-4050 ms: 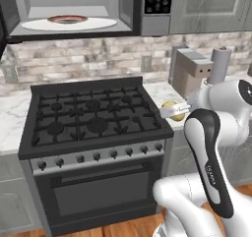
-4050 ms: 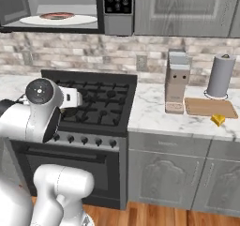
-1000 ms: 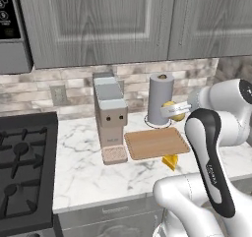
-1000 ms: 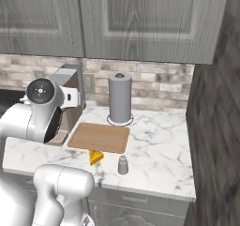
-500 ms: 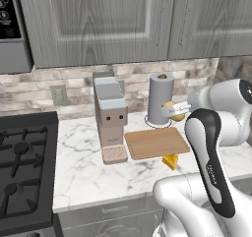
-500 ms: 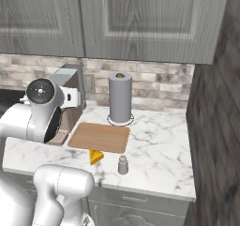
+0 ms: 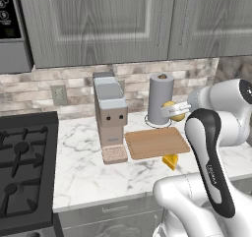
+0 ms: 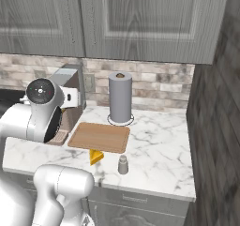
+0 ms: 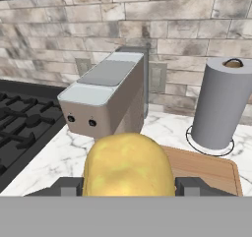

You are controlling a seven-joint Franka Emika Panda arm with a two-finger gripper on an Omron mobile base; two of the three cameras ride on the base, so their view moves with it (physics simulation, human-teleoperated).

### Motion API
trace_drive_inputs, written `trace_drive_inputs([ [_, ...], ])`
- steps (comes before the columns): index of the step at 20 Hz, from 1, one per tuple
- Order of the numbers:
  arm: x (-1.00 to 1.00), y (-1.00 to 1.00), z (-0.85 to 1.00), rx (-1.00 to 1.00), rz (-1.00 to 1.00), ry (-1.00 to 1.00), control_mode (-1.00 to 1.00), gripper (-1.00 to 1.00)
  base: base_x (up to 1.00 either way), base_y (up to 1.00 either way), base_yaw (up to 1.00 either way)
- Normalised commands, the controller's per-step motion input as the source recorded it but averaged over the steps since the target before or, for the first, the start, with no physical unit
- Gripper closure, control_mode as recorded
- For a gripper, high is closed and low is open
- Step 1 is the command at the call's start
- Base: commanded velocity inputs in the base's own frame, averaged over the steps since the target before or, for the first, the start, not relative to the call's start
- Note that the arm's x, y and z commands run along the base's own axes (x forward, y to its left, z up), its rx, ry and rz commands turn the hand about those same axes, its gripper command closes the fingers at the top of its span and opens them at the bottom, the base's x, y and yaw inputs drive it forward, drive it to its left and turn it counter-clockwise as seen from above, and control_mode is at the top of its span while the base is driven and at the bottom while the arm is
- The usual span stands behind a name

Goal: Retrieve the reheated potato from the microwave, then place the potato, cheese, and condiment on the cutting board.

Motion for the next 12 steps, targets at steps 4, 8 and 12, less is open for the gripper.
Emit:
trace_drive_inputs([
  [4,0.00,0.00,0.00,0.00,0.00,0.00,-1.00,1.00,0.00,0.00,0.00],
  [8,0.00,0.00,0.00,0.00,0.00,0.00,-1.00,1.00,0.00,0.00,0.00],
  [12,0.00,0.00,-0.01,-0.02,0.00,0.00,-1.00,1.00,0.00,0.00,0.00],
])
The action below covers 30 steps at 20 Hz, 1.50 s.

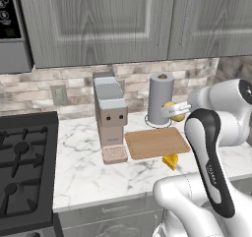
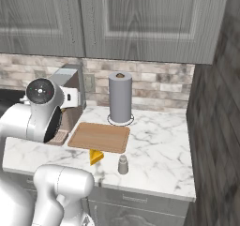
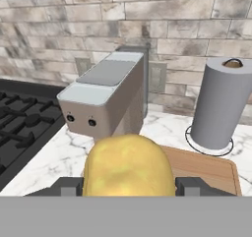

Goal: Retrieve the reheated potato from the microwave, then place the potato, cheese, and condiment on the cutting board.

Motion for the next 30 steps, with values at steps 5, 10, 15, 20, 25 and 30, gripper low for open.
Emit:
trace_drive_inputs([
  [5,0.24,0.00,-0.15,-0.01,-0.01,0.05,-1.00,1.00,0.00,0.00,0.00],
  [10,0.39,0.00,-0.19,-0.02,0.00,0.15,-1.00,1.00,0.00,0.00,0.00],
  [15,0.34,0.00,-0.24,-0.06,0.00,0.15,-1.00,1.00,0.00,0.00,0.00],
  [20,0.28,-0.03,-0.38,-0.12,0.02,0.14,-1.00,1.00,0.00,0.00,0.00],
  [25,0.13,-0.09,-0.50,-0.05,0.06,0.14,-1.00,1.00,0.00,0.00,0.00],
  [30,0.20,0.00,-0.53,0.00,0.12,0.02,-1.00,1.00,0.00,0.00,0.00],
])
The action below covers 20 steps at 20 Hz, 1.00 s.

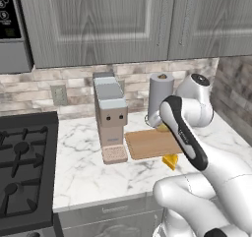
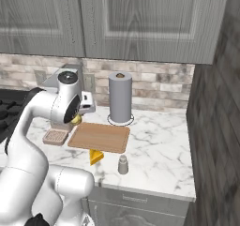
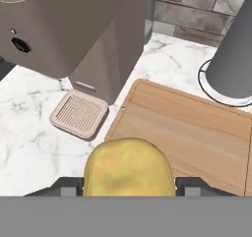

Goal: Retrieve the reheated potato from the microwave, then place the potato, cheese, and condiment on the cutting board.

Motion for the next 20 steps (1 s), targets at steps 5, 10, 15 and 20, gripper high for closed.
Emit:
trace_drive_inputs([
  [5,0.44,0.00,-0.40,0.00,0.09,0.01,-1.00,1.00,0.00,0.00,0.00],
  [10,0.53,0.00,-0.42,-0.03,0.04,0.12,-1.00,1.00,0.00,0.00,0.00],
  [15,0.46,0.03,-0.44,-0.01,0.03,0.12,-1.00,1.00,0.00,0.00,0.00],
  [20,0.30,0.14,-0.40,0.00,0.06,0.03,-1.00,1.00,0.00,0.00,0.00],
])
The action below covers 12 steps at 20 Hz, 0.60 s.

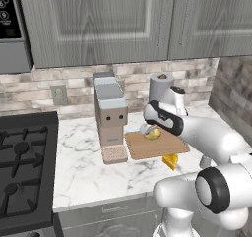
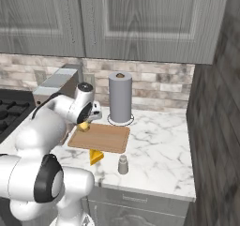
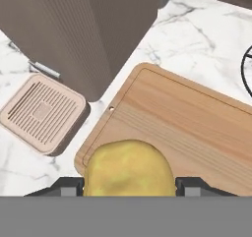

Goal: Retrieve the reheated potato from the microwave, then place the potato, cheese, and condiment on the cutting board.

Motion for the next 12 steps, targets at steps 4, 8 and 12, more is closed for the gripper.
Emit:
trace_drive_inputs([
  [4,0.35,0.11,-0.41,0.00,0.03,0.02,-1.00,1.00,0.00,0.00,0.00],
  [8,0.40,0.06,-0.37,0.00,0.02,0.02,-1.00,1.00,0.00,0.00,0.00],
  [12,0.33,0.20,-0.37,0.00,0.01,0.02,-1.00,1.00,0.00,0.00,0.00],
])
